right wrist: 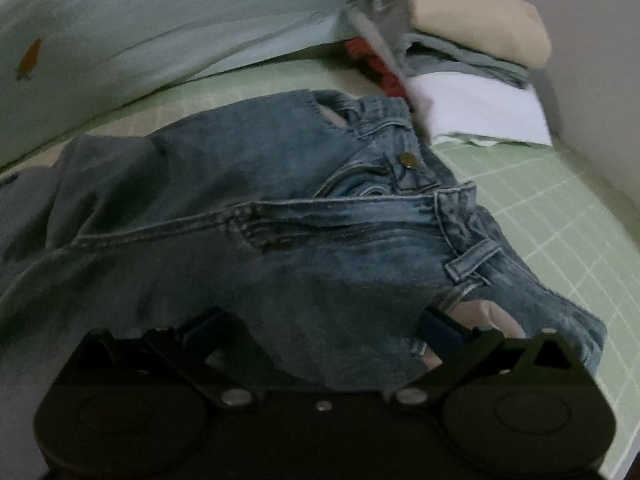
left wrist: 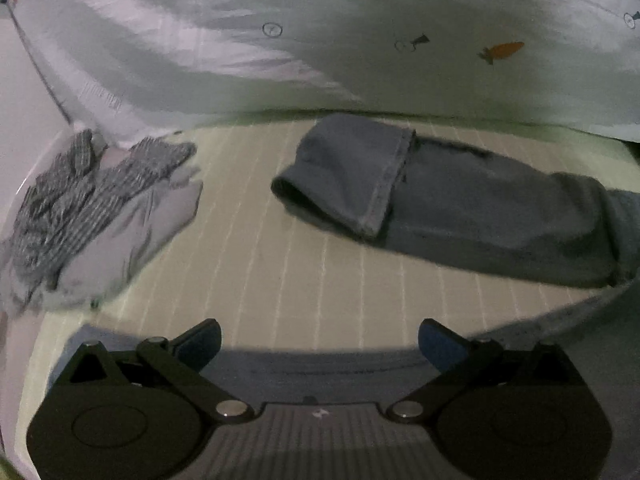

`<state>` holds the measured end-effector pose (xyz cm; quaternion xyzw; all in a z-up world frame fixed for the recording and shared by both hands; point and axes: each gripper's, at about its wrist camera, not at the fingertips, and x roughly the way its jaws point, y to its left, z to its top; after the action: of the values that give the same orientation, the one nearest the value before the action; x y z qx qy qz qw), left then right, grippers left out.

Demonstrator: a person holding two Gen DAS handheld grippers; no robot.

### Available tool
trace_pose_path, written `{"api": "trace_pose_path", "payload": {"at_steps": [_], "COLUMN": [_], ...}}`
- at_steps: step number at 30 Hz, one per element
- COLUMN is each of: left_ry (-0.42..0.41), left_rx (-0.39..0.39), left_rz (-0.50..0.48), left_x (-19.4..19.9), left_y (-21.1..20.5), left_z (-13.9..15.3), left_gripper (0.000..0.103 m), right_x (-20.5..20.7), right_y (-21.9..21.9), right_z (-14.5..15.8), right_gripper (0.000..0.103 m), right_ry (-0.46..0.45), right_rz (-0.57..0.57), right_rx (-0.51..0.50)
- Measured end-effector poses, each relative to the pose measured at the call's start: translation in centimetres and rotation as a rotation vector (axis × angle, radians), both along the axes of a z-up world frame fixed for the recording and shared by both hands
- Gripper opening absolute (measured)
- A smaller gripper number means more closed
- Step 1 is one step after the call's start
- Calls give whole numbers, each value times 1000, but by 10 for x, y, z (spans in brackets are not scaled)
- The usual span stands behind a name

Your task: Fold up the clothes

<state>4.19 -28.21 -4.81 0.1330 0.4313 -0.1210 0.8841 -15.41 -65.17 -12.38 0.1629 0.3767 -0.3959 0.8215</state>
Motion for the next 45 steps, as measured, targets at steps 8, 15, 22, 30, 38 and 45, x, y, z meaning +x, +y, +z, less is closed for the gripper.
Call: {"api": "trace_pose_path", "payload": {"at_steps": [8, 15, 22, 30, 38, 45], "left_ry": [-60, 14, 94, -3, -107, -42], "left_rx": [-63, -72, 5, -129, -325, -264], "left_rz": [-122, -239, -311, -46, 401, 606], "left_x": [67, 130, 160, 185, 199, 190], "left_y": [-14, -53, -70, 8, 154, 212], "left_z": [-5, -35, -75, -37, 17, -15], "left_gripper": [103, 101, 54, 9, 8, 8], "right_x": [4, 14, 15, 16, 15, 15], "right_y": [15, 25, 27, 27, 27, 28], "right_z": [-4, -10, -10, -10, -10, -9], "right_gripper": [103, 103, 103, 103, 103, 103], "right_ry": [-55, -79, -82, -81, -84, -83], "right_rz": [-161, -266, -273, -275, -274, -276], "right_rx": [-59, -121, -127, -130, -130, -130]}}
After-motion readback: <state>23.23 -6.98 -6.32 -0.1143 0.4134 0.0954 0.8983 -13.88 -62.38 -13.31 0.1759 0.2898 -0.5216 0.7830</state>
